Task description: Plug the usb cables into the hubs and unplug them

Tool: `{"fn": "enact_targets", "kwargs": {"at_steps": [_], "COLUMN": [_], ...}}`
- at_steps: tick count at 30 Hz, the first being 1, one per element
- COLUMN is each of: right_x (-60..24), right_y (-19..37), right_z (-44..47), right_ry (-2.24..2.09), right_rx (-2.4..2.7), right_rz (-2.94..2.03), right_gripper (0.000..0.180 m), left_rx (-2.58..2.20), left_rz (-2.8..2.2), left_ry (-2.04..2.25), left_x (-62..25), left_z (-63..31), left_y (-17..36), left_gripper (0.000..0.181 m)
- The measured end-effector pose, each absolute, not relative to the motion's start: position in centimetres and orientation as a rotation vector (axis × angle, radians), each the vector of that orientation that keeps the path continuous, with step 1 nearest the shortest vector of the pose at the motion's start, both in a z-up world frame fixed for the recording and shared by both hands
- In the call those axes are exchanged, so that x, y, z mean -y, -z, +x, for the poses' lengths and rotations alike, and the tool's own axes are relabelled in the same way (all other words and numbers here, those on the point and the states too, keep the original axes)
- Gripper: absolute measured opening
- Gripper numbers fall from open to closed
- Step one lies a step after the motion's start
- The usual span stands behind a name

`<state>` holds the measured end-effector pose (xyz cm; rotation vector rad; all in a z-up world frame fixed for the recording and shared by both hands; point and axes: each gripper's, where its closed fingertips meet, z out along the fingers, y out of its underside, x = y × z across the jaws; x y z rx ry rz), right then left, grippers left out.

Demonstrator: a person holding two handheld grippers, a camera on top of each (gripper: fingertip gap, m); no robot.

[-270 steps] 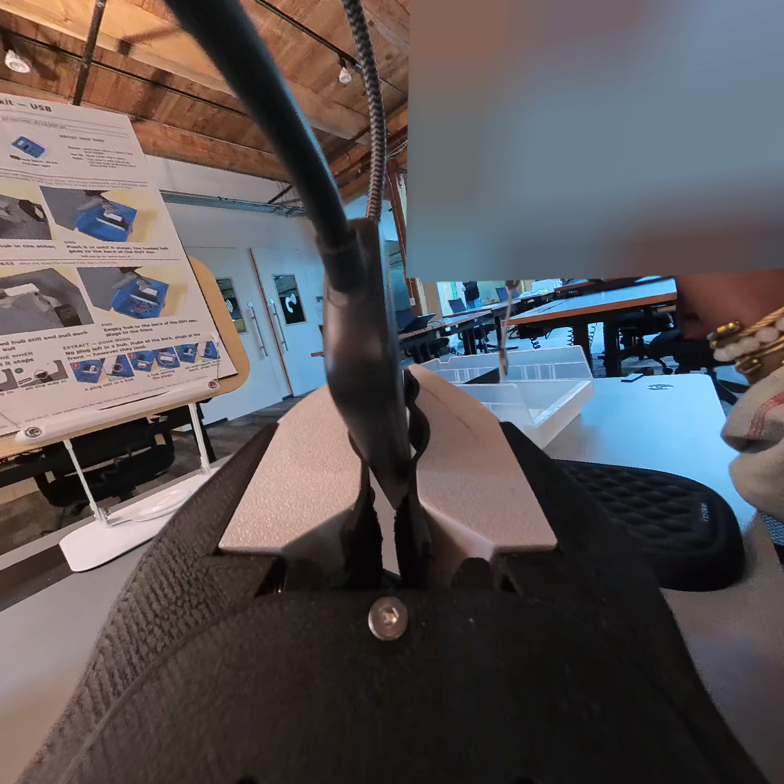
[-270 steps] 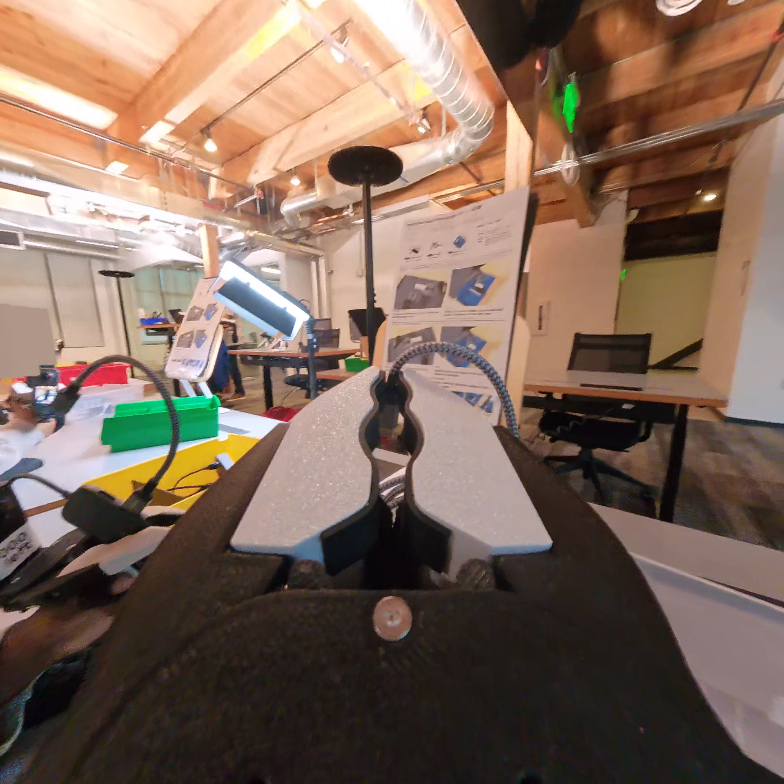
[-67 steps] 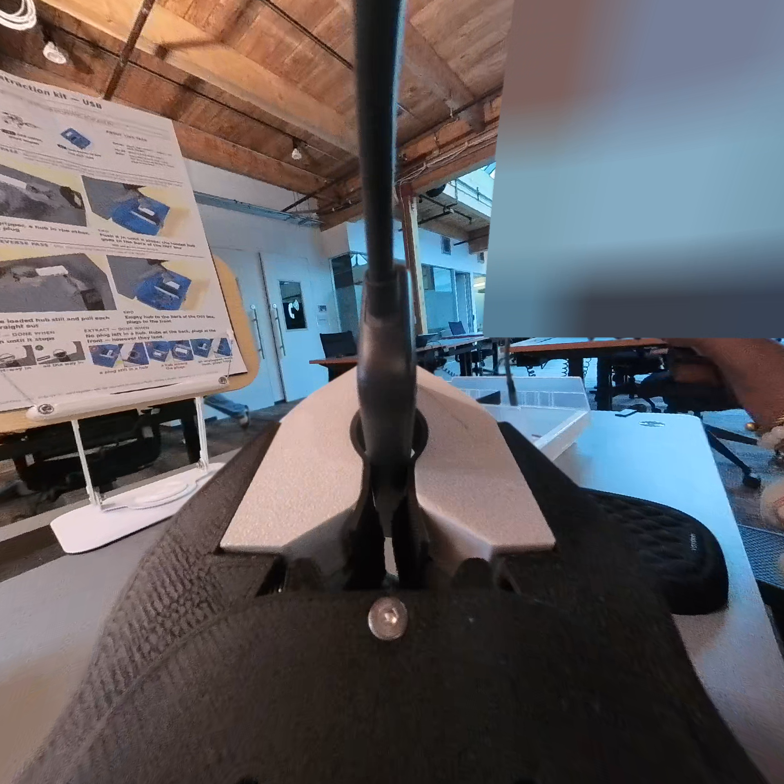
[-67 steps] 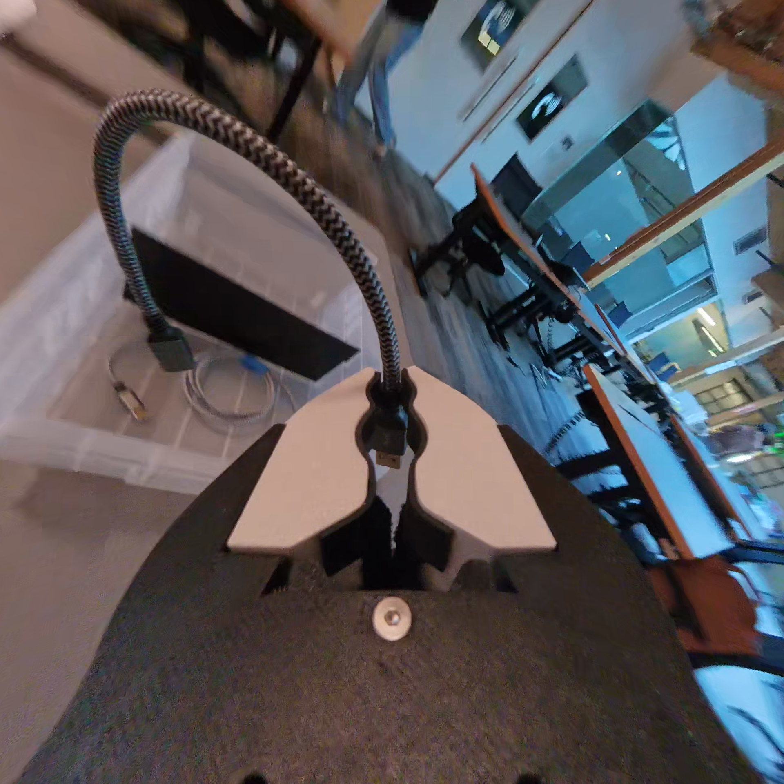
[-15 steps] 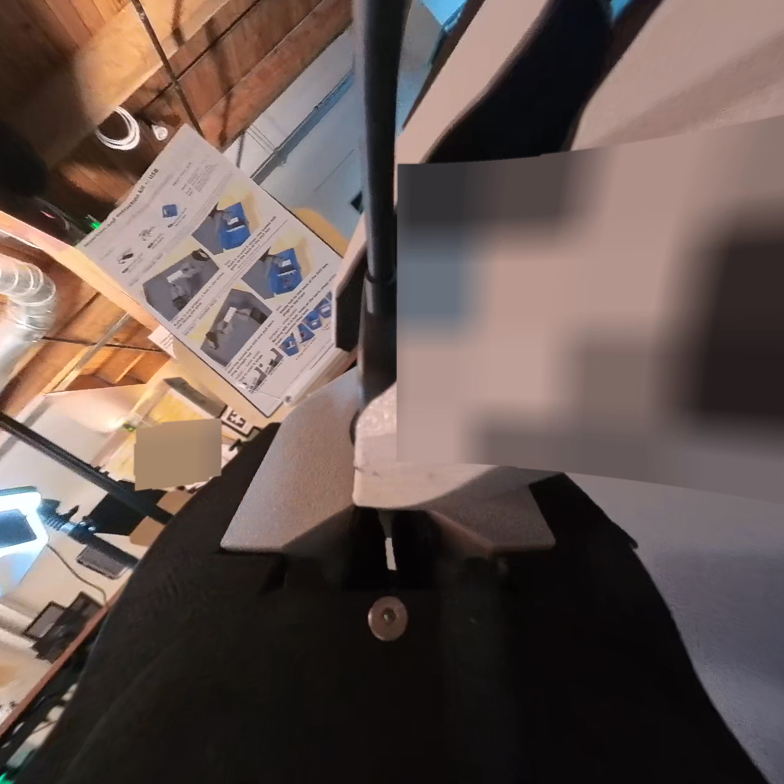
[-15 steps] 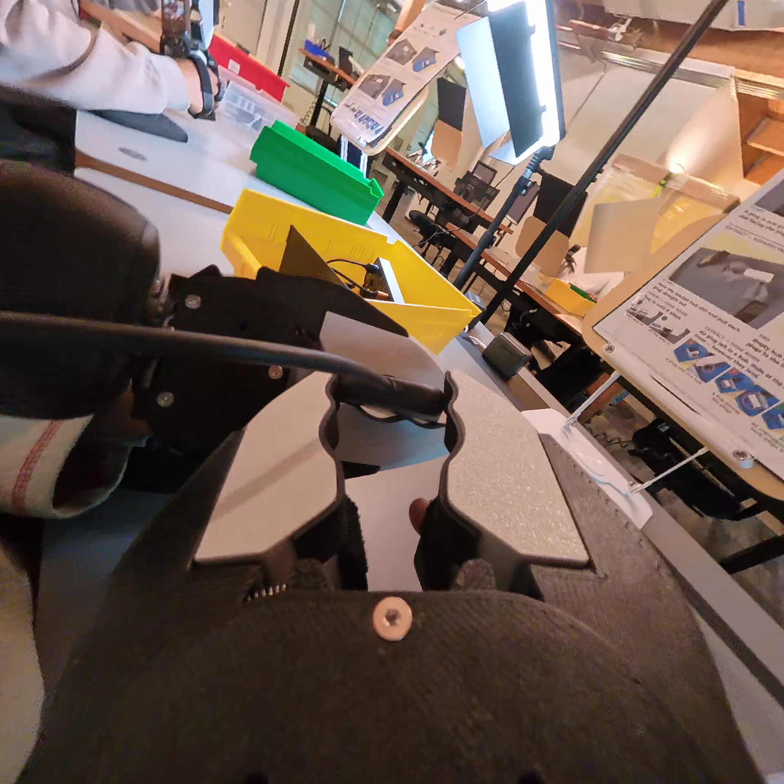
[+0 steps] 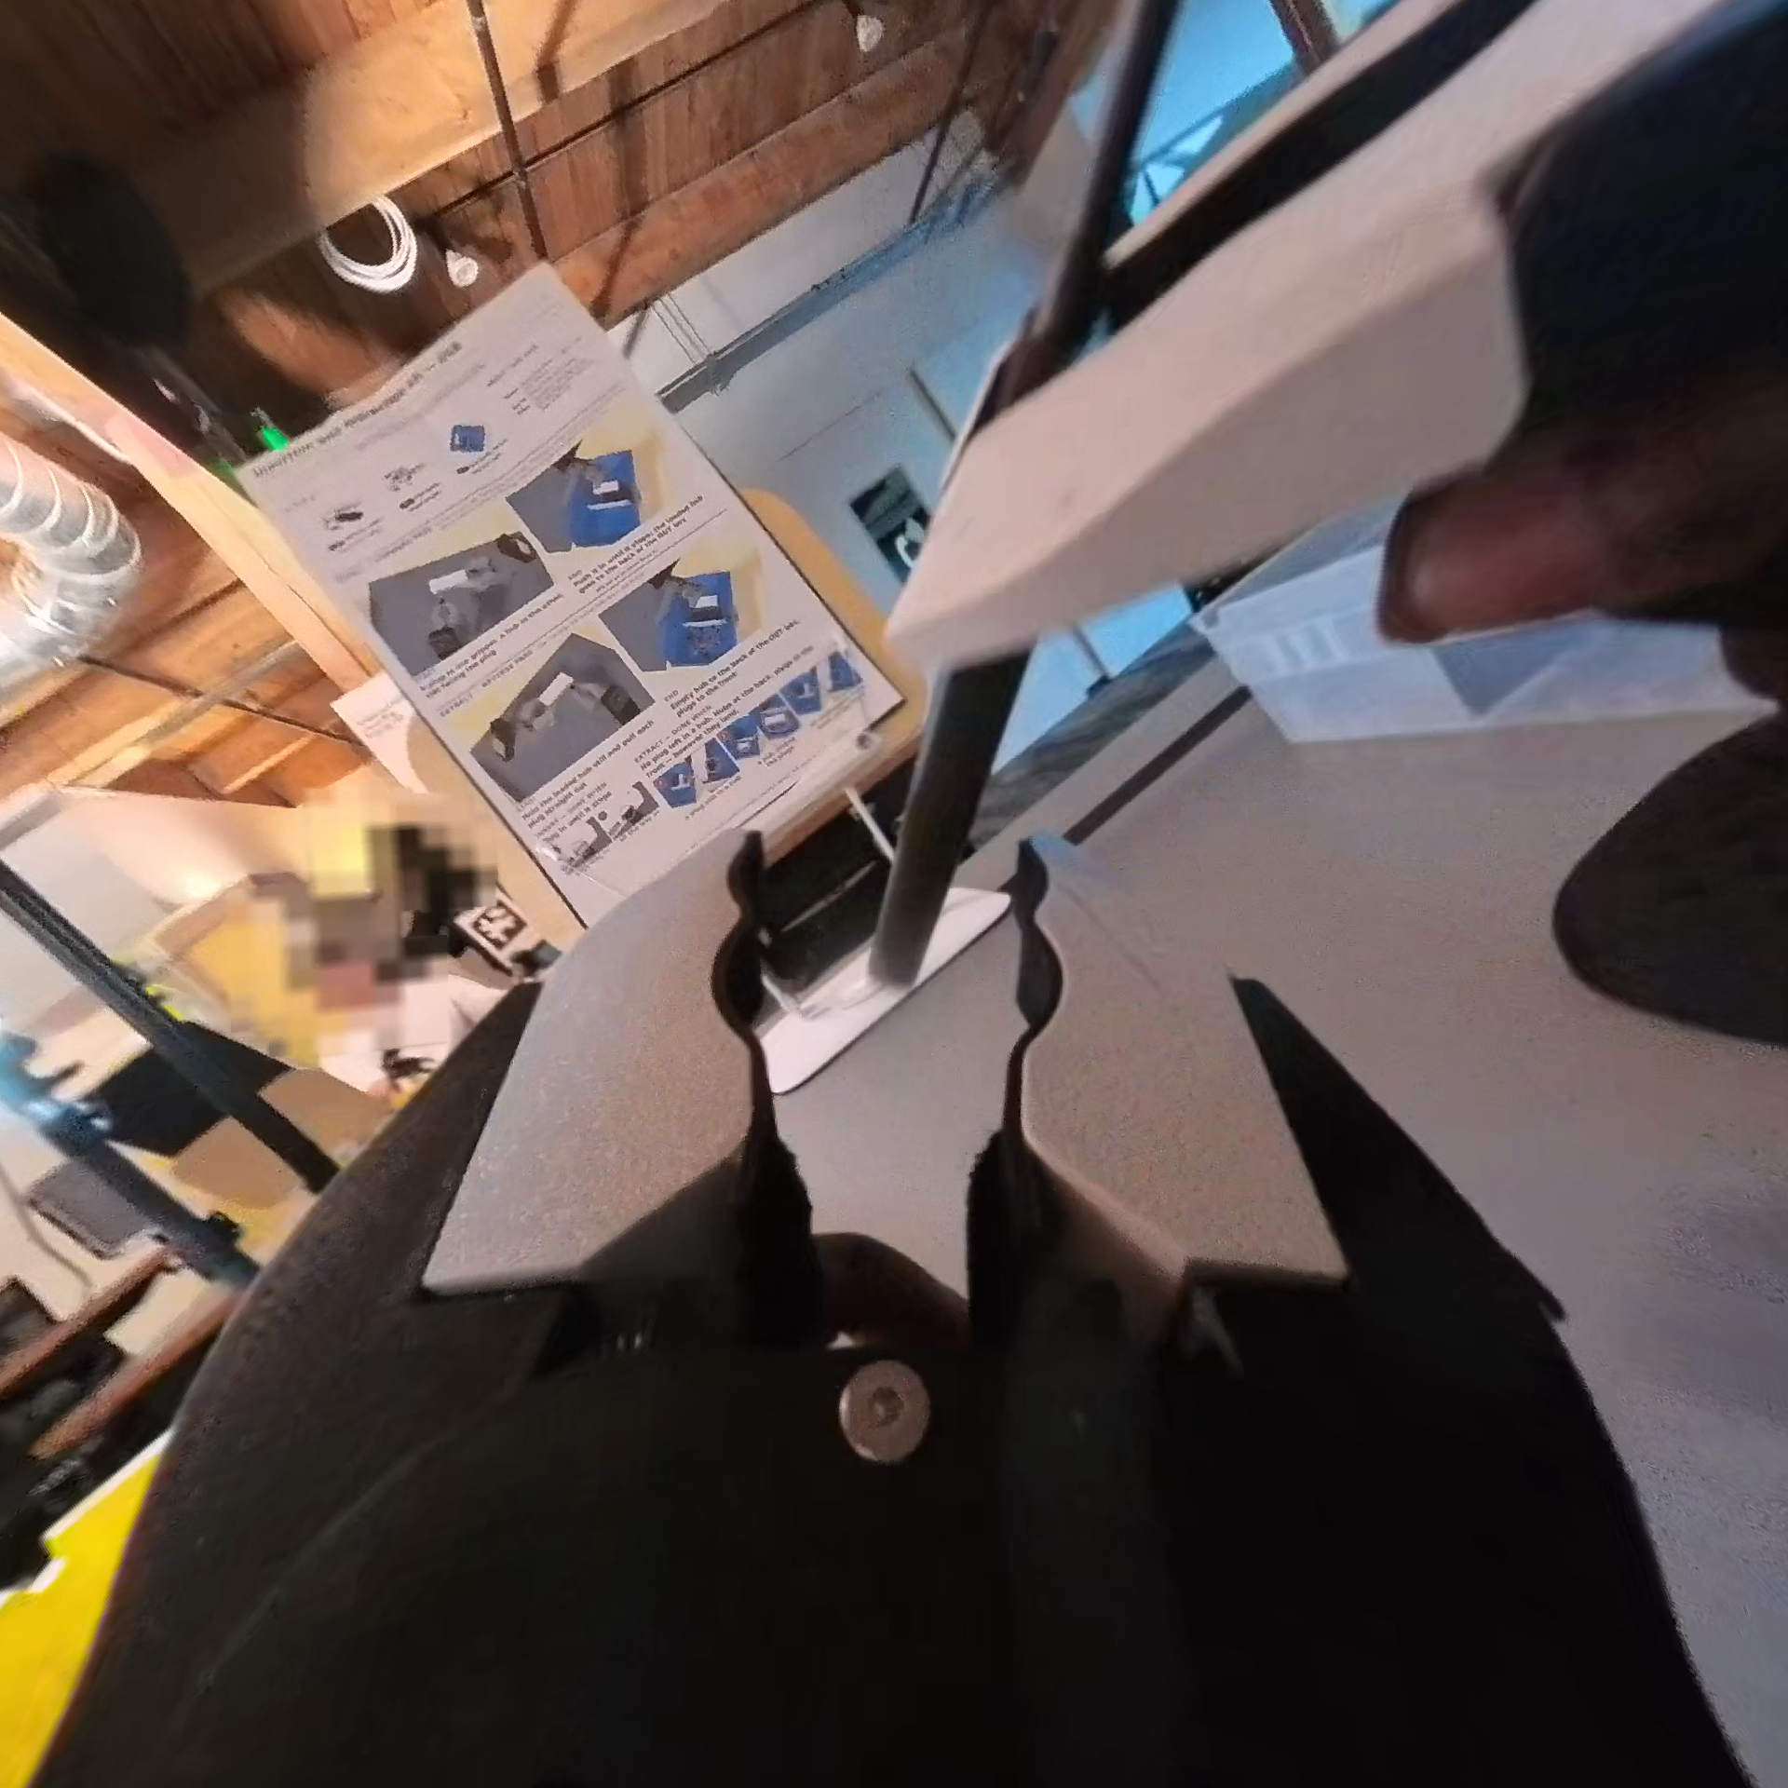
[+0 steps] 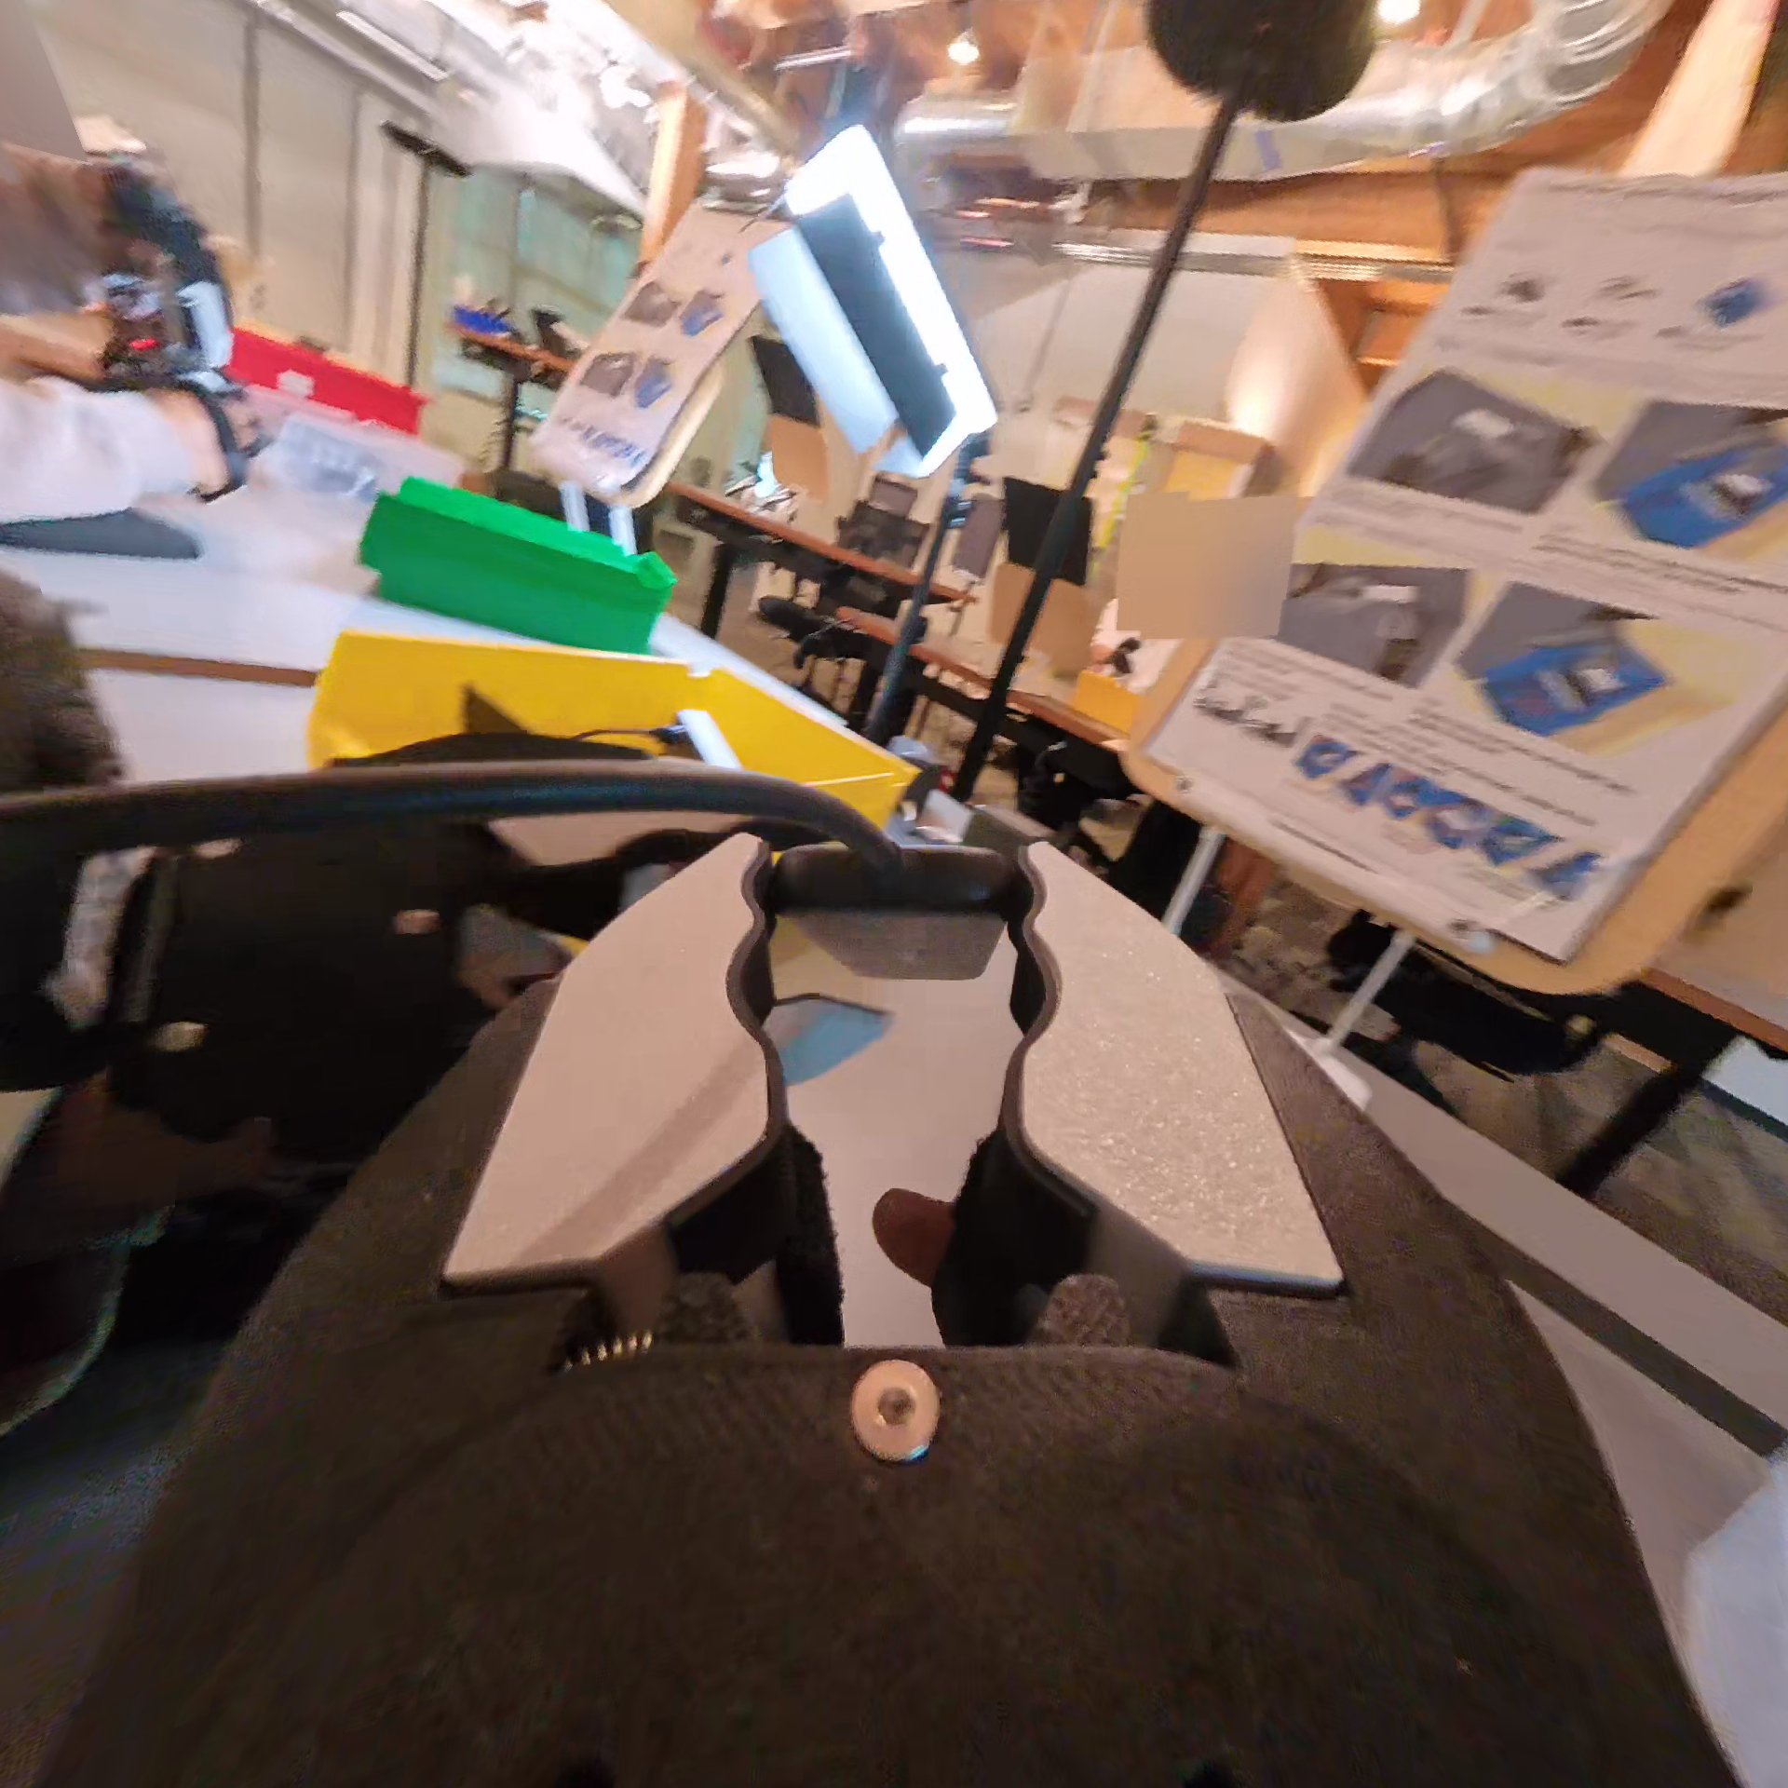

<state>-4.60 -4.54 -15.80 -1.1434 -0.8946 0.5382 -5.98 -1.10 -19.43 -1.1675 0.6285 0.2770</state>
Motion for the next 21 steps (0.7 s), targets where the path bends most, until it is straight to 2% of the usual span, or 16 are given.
{"fn": "enact_targets", "kwargs": {"at_steps": [1,4,9,15,21], "right_x": [3.5,0.0,-8.0,-16.2,-20.0], "right_y": [14.7,11.2,8.8,13.8,19.9], "right_z": [-3.1,2.8,15.0,26.1,29.8], "right_ry": [-0.523,-0.438,-0.247,-0.042,0.080], "right_rx": [0.858,0.731,0.500,0.307,0.293], "right_rz": [-1.153,-1.187,-1.436,-1.851,-2.164], "right_gripper": [0.047,0.047,0.047,0.047,0.047], "left_rx": [-0.593,-0.512,-0.470,-0.509,-0.502], "left_rz": [-1.178,-1.187,-1.170,-1.169,-1.178], "left_ry": [-0.220,-0.032,0.042,0.008,0.045], "left_x": [1.1,1.2,1.2,1.2,1.1], "left_z": [-6.3,-6.7,-7.0,-6.6,-6.6], "left_y": [19.2,18.6,18.3,18.7,18.8], "left_gripper": [0.058,0.072,0.072,0.070,0.068]}}
